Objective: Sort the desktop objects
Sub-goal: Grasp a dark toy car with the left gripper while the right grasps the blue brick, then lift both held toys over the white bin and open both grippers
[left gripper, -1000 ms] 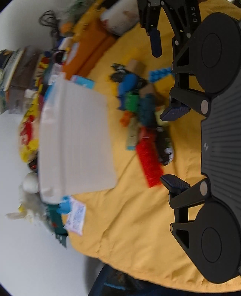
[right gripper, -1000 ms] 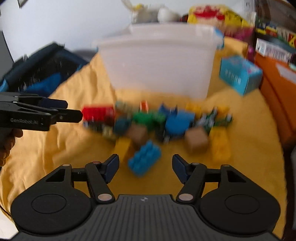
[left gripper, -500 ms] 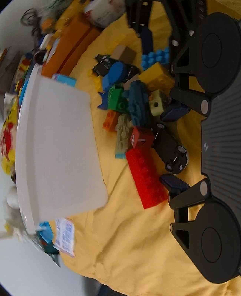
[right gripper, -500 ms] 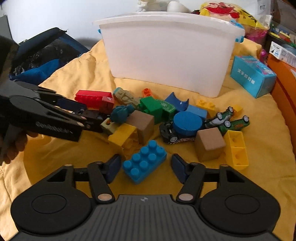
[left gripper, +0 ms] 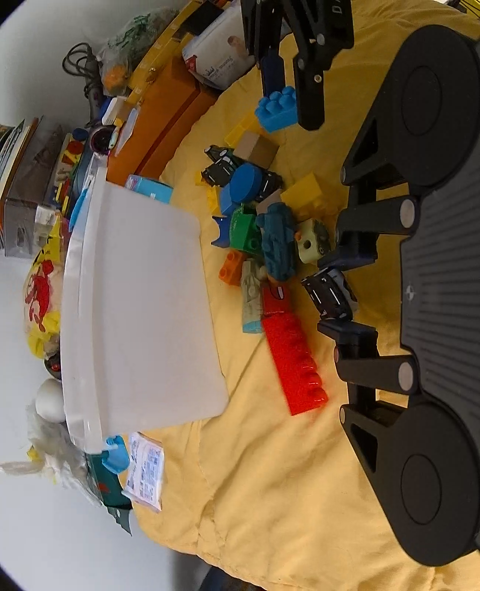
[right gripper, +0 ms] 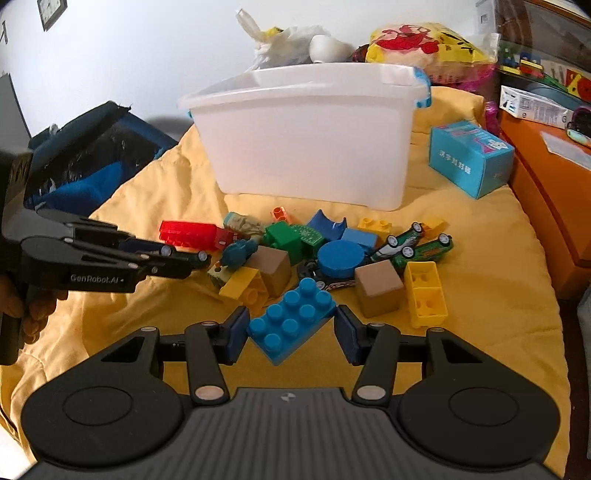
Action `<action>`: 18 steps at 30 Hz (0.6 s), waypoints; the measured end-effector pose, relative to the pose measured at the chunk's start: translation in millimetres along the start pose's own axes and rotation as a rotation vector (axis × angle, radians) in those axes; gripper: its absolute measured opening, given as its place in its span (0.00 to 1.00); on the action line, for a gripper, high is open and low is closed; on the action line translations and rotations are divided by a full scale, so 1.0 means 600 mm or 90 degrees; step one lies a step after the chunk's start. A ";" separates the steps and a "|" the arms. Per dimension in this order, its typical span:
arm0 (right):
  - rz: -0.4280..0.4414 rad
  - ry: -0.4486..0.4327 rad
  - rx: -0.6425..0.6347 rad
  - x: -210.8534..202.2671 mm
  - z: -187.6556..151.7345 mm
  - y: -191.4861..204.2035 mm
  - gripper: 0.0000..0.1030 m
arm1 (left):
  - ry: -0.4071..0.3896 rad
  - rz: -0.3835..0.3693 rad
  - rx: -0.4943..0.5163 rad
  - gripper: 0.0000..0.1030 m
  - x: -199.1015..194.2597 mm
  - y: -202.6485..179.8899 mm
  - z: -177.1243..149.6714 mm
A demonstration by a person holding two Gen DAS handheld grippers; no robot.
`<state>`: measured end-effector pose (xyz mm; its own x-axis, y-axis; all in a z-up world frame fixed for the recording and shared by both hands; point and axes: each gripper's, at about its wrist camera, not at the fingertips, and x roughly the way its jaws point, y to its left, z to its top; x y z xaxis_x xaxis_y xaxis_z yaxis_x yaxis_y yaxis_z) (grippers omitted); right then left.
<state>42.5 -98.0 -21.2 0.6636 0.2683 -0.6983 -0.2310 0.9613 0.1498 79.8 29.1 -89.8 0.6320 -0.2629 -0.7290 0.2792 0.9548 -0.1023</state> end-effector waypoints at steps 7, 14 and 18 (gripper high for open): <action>0.008 -0.034 0.024 -0.023 0.021 -0.002 0.53 | -0.056 -0.009 -0.047 0.31 -0.059 -0.007 0.044; 0.023 -0.119 0.056 -0.058 0.119 -0.022 0.53 | -0.126 0.008 -0.069 0.31 -0.110 0.004 0.157; 0.020 -0.148 0.070 -0.056 0.200 -0.048 0.53 | -0.147 0.032 -0.073 0.31 -0.105 0.023 0.225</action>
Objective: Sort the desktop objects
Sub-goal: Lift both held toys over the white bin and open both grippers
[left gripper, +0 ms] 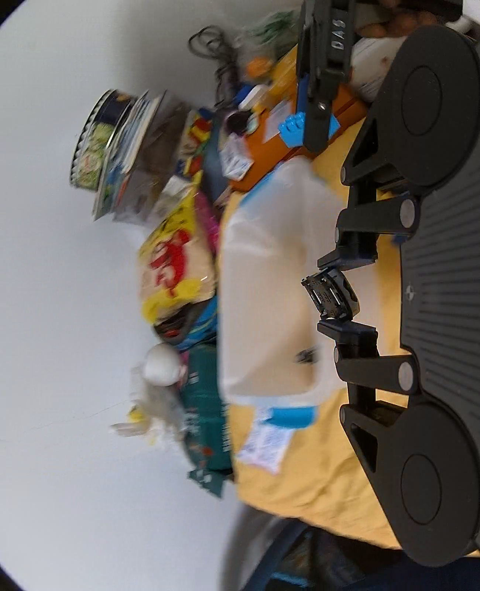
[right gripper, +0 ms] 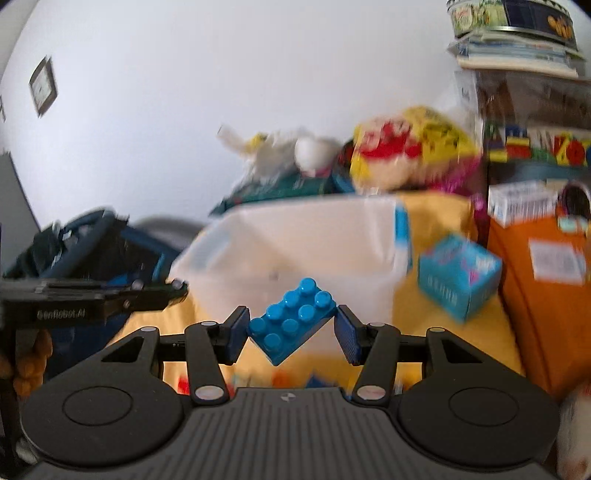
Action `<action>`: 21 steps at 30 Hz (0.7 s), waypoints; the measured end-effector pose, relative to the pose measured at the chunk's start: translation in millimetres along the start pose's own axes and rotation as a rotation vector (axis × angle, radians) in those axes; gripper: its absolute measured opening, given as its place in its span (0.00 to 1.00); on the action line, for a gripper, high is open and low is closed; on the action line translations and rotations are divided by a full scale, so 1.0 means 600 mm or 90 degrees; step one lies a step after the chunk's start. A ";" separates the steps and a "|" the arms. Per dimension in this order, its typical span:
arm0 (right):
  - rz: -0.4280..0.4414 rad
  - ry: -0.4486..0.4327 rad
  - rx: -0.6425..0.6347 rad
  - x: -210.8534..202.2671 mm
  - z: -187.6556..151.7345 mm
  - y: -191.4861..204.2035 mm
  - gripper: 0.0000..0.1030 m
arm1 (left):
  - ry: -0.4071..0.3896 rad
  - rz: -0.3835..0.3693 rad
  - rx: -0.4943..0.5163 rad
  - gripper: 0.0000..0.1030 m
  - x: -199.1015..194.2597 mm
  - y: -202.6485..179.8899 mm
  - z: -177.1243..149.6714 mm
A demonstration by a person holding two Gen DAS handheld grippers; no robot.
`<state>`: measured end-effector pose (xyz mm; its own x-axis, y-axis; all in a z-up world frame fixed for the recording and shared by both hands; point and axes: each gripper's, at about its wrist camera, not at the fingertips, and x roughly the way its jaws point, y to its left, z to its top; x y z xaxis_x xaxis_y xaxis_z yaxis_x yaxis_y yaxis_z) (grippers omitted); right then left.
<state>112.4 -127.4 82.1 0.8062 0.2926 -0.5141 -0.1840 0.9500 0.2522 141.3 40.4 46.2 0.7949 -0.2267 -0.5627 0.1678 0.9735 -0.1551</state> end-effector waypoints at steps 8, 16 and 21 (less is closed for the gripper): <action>-0.012 0.033 0.027 0.081 0.099 -0.038 0.53 | 0.009 0.008 -0.011 0.31 0.063 0.011 0.079; -0.041 0.097 0.015 0.142 0.118 -0.050 0.53 | 0.052 0.020 -0.014 0.34 0.112 0.023 0.102; -0.056 0.109 -0.014 0.158 0.125 -0.040 0.66 | 0.052 0.048 -0.022 0.61 0.115 0.034 0.097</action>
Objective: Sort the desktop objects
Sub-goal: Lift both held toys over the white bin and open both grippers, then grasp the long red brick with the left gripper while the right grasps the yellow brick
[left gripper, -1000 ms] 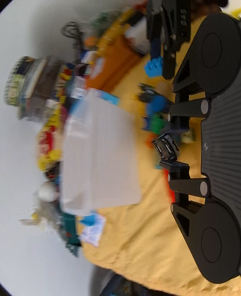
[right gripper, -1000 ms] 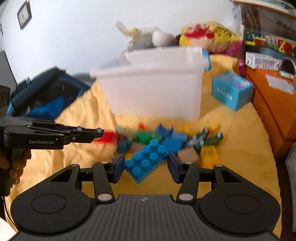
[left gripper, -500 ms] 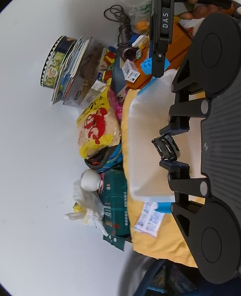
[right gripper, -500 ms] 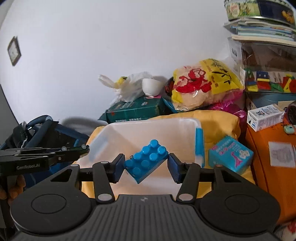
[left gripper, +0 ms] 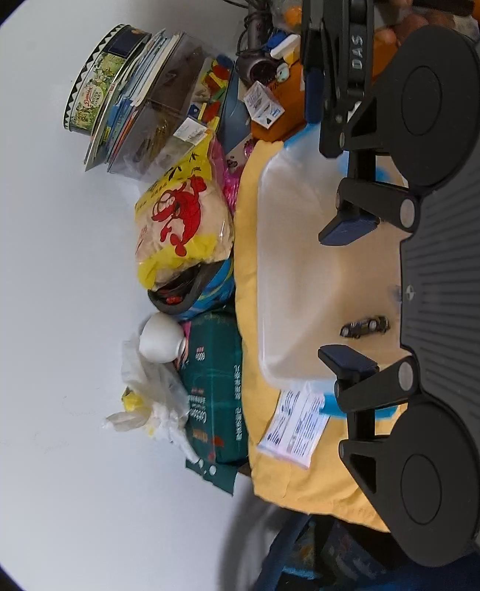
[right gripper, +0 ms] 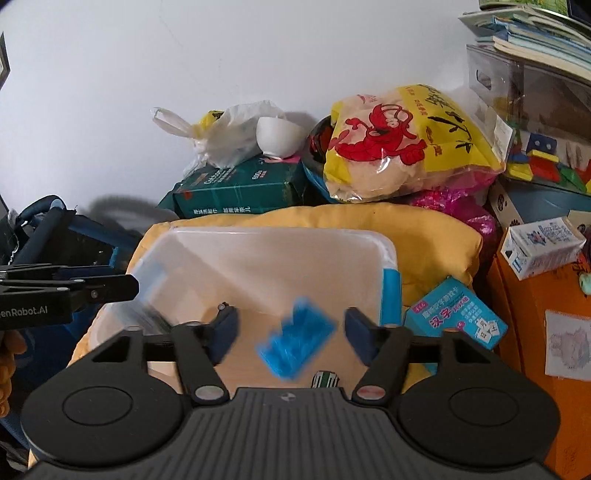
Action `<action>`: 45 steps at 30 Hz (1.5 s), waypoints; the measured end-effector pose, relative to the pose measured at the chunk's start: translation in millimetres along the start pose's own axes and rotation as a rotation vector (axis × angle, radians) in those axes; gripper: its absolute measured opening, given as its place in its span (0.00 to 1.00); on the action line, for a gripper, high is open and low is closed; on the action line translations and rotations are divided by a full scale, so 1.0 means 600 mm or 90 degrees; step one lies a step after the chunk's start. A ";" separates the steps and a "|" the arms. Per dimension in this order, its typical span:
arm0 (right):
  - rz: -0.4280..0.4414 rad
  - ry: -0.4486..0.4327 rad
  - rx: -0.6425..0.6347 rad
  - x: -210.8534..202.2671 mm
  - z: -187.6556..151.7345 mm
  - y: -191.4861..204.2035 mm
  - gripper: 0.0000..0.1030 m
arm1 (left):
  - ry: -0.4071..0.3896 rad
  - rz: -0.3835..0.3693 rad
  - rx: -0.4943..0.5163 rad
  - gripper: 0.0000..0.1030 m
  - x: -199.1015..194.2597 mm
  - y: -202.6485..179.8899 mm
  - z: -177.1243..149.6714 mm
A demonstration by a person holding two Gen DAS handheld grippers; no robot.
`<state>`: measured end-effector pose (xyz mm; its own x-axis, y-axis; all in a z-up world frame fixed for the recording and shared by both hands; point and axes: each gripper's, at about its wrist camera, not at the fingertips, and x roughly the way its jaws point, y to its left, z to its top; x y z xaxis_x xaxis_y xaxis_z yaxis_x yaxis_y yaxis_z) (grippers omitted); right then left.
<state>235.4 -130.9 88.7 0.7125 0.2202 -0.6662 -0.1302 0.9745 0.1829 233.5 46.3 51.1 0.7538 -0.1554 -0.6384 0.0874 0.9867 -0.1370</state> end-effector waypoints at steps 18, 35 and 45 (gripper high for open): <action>-0.086 0.005 -0.009 -0.107 -0.283 -0.044 0.65 | 0.102 -0.002 0.079 0.61 -0.032 0.042 -0.307; -0.082 0.091 -0.057 -0.020 -0.323 -0.037 0.26 | 0.110 0.000 0.172 0.52 0.055 0.002 -0.311; -0.063 0.058 -0.028 -0.058 -0.329 -0.039 0.26 | 0.087 -0.030 0.144 0.32 -0.005 0.009 -0.324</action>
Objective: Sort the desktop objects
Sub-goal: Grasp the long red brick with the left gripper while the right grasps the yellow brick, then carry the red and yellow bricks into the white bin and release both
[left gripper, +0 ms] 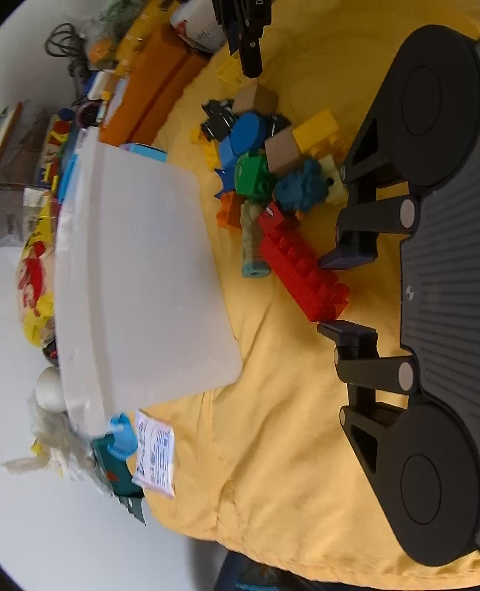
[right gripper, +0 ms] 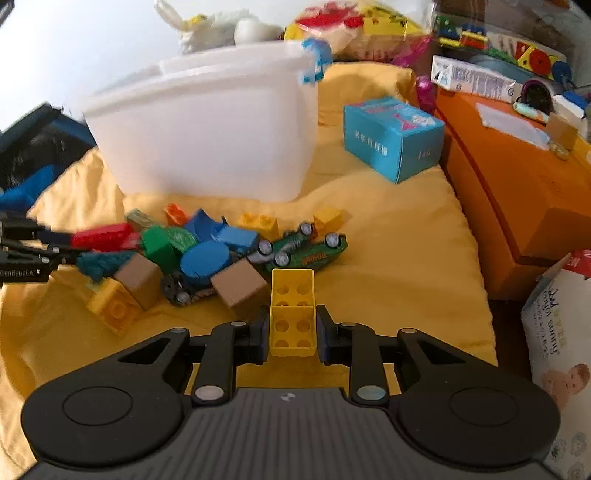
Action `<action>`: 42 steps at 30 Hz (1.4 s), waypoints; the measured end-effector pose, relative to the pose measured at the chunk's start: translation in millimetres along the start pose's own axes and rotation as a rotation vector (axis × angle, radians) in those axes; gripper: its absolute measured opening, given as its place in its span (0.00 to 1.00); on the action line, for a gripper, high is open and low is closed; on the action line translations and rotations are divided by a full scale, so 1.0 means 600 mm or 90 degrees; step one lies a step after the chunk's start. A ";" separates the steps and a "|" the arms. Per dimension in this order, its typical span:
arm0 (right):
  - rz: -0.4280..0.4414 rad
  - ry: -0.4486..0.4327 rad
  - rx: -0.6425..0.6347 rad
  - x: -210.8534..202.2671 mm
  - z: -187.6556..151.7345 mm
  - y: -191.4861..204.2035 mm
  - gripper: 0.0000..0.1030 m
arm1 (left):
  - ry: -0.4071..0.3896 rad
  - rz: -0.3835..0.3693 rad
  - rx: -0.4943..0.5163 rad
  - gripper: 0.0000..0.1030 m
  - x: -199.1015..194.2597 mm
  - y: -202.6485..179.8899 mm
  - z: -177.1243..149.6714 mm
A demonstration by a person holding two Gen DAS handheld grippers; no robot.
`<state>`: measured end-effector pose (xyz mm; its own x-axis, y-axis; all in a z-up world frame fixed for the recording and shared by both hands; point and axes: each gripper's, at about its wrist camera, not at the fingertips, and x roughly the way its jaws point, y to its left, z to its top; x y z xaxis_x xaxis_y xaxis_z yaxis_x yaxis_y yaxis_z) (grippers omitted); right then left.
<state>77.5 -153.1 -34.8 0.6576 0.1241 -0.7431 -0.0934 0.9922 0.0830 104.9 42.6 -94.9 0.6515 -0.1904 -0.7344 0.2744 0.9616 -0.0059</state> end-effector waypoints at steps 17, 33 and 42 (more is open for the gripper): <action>0.022 0.001 0.014 -0.025 -0.006 0.007 0.27 | 0.034 -0.054 0.038 0.27 0.036 -0.003 0.006; 0.045 -0.080 0.039 -0.075 0.046 0.011 0.27 | -0.060 -0.055 -0.047 0.24 -0.098 0.012 0.037; 0.083 -0.150 0.003 -0.091 0.173 0.045 0.27 | -0.117 -0.033 -0.095 0.24 -0.125 0.032 0.166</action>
<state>116.6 -131.3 77.2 0.7964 0.2501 -0.5507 -0.1855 0.9676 0.1713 132.0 55.3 27.6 0.7605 -0.2599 -0.5950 0.2125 0.9656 -0.1501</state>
